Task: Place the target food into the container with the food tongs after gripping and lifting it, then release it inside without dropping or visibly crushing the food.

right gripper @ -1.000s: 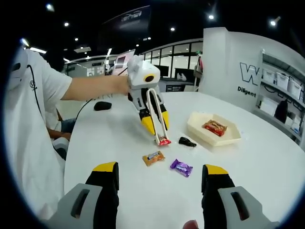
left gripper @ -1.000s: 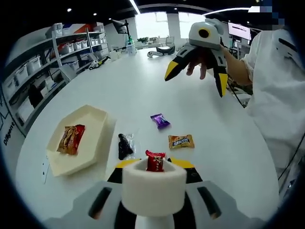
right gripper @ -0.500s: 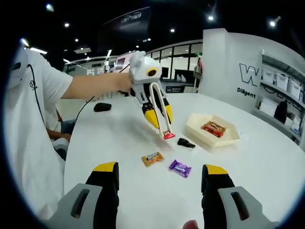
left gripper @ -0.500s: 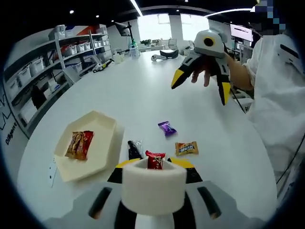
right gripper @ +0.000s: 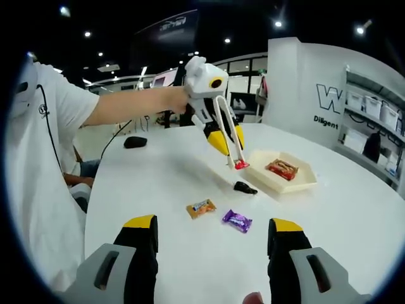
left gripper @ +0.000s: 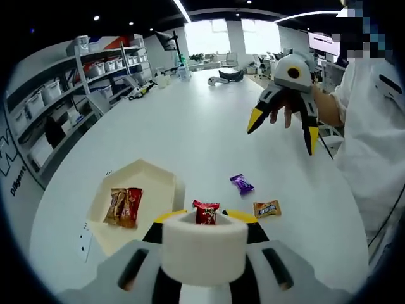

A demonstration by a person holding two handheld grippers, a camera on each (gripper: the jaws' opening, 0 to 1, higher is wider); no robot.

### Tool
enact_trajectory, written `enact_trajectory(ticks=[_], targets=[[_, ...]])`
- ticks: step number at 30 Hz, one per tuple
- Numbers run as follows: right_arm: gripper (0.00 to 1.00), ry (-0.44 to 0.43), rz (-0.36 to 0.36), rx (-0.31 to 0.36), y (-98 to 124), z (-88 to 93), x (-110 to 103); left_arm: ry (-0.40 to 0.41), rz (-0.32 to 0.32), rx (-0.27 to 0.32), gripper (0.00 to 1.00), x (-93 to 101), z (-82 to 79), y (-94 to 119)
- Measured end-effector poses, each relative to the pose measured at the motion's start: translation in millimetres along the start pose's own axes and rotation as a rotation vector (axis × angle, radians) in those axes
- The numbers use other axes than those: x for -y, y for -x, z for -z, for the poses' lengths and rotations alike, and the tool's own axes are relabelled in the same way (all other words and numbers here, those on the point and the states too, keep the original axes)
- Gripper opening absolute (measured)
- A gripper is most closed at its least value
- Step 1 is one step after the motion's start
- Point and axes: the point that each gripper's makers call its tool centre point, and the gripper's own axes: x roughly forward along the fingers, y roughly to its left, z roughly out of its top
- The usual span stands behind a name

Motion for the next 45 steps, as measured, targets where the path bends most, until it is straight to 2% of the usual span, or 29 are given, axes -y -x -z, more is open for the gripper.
enact_trajectory(ticks=[9,15,21,35,45], targets=[[0.68,-0.010,0.006,0.001,2.8,4.3,5.3,0.019,-0.022,0.015,0.19,-23.4,-9.6,-3.8],[0.68,-0.015,0.008,0.005,4.2,5.2,6.5,0.036,-0.040,0.029,0.19,-43.1,-15.9,-13.4],[0.68,-0.018,0.014,0.008,5.8,5.3,9.3,0.030,-0.059,0.018,0.19,-56.3,-17.8,-23.6],[0.68,-0.026,0.019,0.007,8.5,9.1,13.9,0.053,-0.082,-0.008,0.19,-83.5,-9.2,-59.2],[0.68,-0.031,0.020,0.003,9.6,12.9,16.8,0.078,-0.086,-0.018,0.19,-90.8,-1.3,-74.0]])
